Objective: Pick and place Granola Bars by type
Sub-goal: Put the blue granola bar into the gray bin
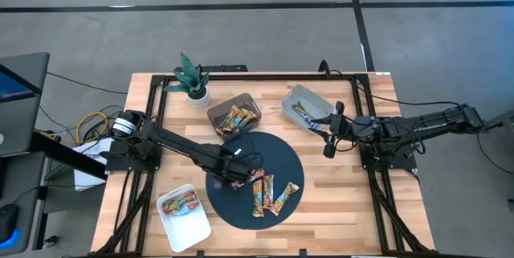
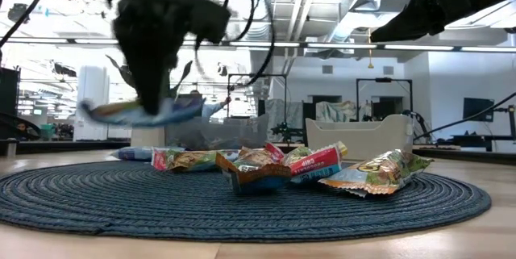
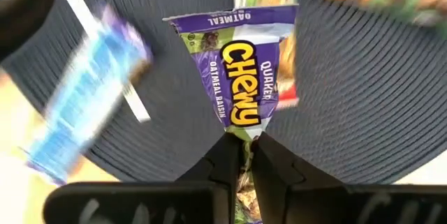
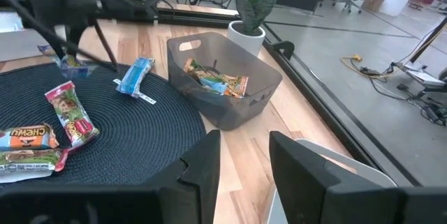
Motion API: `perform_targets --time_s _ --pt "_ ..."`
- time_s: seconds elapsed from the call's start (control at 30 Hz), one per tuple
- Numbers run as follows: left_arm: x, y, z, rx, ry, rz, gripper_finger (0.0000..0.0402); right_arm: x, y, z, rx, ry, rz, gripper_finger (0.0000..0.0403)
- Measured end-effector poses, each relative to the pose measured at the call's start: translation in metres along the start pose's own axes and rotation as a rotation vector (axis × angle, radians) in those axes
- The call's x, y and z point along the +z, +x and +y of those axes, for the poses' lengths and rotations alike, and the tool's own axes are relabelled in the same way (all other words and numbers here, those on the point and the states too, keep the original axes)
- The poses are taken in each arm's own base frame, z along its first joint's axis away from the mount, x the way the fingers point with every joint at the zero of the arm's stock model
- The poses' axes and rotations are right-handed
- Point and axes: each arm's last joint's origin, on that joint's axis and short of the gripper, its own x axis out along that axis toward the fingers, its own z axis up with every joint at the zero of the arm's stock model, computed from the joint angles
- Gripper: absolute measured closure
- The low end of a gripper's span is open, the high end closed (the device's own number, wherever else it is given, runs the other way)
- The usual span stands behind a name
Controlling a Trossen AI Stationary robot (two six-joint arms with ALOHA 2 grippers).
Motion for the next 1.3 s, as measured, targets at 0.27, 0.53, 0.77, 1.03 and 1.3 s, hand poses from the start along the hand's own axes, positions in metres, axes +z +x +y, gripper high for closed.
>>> perform_targets --time_s 0.27,0.53,0.77,1.03,1.3 --pt "0.040 -0.047 0.009 0.128 0.178 -0.244 0.0379 0.000 0.000 0.000 0.000 0.000 0.000 0.0285" --pt "0.087 -0.067 0.059 0.232 0.317 -0.392 0.0379 0.000 0.000 0.000 0.000 -0.016 0.000 0.0285" --pt "0.117 -0.072 0.123 0.307 0.357 -0.463 0.0379 0.000 0.000 0.000 0.000 -0.024 0.000 0.0285" --pt "0.147 -0.089 0.177 0.260 0.468 -0.726 0.0379 0.000 0.000 0.000 0.000 -0.024 0.000 0.0285" --pt "0.169 -0.098 0.193 0.162 0.561 -1.010 0.0379 0.000 0.001 0.000 0.000 -0.028 0.004 0.0285"
